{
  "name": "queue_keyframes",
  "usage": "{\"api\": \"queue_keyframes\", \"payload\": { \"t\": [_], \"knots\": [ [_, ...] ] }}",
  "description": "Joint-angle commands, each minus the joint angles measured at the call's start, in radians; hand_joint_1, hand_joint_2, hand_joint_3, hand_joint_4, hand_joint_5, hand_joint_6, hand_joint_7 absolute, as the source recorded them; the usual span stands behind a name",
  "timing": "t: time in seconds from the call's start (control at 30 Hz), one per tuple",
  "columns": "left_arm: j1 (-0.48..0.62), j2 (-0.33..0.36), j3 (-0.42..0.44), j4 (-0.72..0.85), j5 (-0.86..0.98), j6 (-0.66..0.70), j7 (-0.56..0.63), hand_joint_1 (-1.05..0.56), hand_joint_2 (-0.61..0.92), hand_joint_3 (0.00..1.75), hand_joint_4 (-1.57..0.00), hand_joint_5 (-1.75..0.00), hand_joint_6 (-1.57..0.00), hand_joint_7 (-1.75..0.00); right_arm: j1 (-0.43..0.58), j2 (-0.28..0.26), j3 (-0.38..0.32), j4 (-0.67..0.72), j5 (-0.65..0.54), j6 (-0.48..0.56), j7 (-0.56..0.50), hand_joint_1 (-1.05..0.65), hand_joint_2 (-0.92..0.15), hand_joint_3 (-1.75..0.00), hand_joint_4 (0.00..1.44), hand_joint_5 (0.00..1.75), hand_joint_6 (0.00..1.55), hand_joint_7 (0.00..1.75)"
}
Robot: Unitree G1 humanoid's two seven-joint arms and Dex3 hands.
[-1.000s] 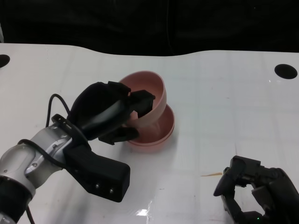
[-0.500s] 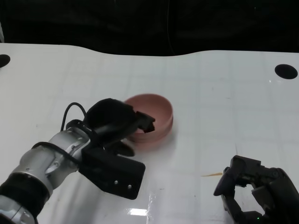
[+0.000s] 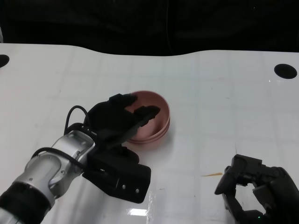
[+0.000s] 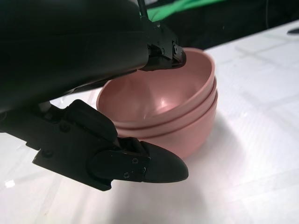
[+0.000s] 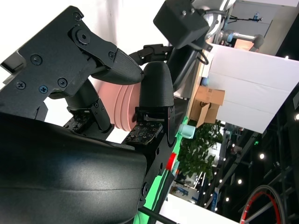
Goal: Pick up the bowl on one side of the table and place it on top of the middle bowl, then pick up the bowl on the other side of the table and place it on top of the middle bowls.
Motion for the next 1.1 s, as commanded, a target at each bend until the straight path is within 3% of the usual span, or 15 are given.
{"api": "queue_keyframes", "payload": {
  "t": [0.03, 0.33, 0.5, 0.6, 0.7, 0.83, 0.9, 1.0, 1.1],
  "knots": [
    [0.054, 0.033, 0.04, -0.072, -0.025, -0.009, 0.039, -0.86, 0.92, 0.39, -0.03, -0.02, -0.09, -0.01, 0.005, -0.004, -0.011, 0.007, 0.0, -0.009, -0.004, -0.2, -0.41, -1.25, 0.88, 1.75, 0.84, 1.44],
    [0.242, 0.06, 0.207, -0.315, -0.214, -0.114, 0.071, -0.78, 0.92, 0.35, -0.06, -0.04, -0.1, -0.01, 0.003, -0.002, -0.013, 0.007, -0.004, 0.001, -0.004, -0.2, -0.4, -1.29, 0.88, 1.75, 0.83, 1.44],
    [0.351, 0.03, 0.297, -0.352, -0.35, -0.248, 0.143, -0.61, 0.92, 0.23, -0.25, -0.19, -0.27, -0.09, -0.002, -0.001, -0.014, 0.012, 0.003, 0.009, 0.002, -0.19, -0.4, -1.28, 0.88, 1.74, 0.83, 1.43],
    [0.412, 0.009, 0.338, -0.372, -0.395, -0.31, 0.175, -0.52, 0.92, 0.2, -0.08, -0.72, -0.35, -0.09, -0.002, -0.001, -0.015, 0.012, -0.004, 0.01, -0.001, -0.19, -0.41, -1.27, 0.88, 1.73, 0.84, 1.42],
    [0.467, -0.019, 0.373, -0.375, -0.435, -0.392, 0.21, -0.44, 0.92, 0.18, -0.09, -1.01, -0.41, -0.14, -0.007, -0.001, -0.015, 0.02, 0.002, 0.007, 0.006, -0.19, -0.41, -1.27, 0.88, 1.73, 0.84, 1.41],
    [0.526, -0.073, 0.408, -0.329, -0.488, -0.527, 0.268, -0.38, 0.92, 0.19, -0.2, -1.17, -0.53, -0.22, -0.01, 0.0, -0.014, 0.029, -0.002, 0.001, 0.005, -0.18, -0.41, -1.27, 0.89, 1.72, 0.84, 1.41],
    [0.557, -0.107, 0.42, -0.314, -0.531, -0.573, 0.274, -0.36, 0.92, 0.2, -0.3, -1.27, -0.64, -0.33, -0.01, 0.0, -0.014, 0.032, -0.003, -0.001, 0.005, -0.2, -0.41, -1.27, 0.89, 1.72, 0.84, 1.41],
    [0.609, -0.164, 0.443, -0.311, -0.563, -0.636, 0.294, -0.3, 0.92, 0.21, -0.39, -1.35, -0.53, -0.82, -0.009, 0.0, -0.016, 0.033, -0.013, -0.01, 0.0, -0.19, -0.41, -1.28, 0.89, 1.72, 0.84, 1.41],
    [0.647, -0.21, 0.467, -0.312, -0.579, -0.675, 0.302, -0.29, 0.92, 0.23, -0.45, -1.42, -0.49, -1.08, -0.006, -0.002, -0.014, 0.024, -0.01, 0.002, 0.003, -0.19, -0.41, -1.29, 0.88, 1.72, 0.84, 1.41]
  ]
}}
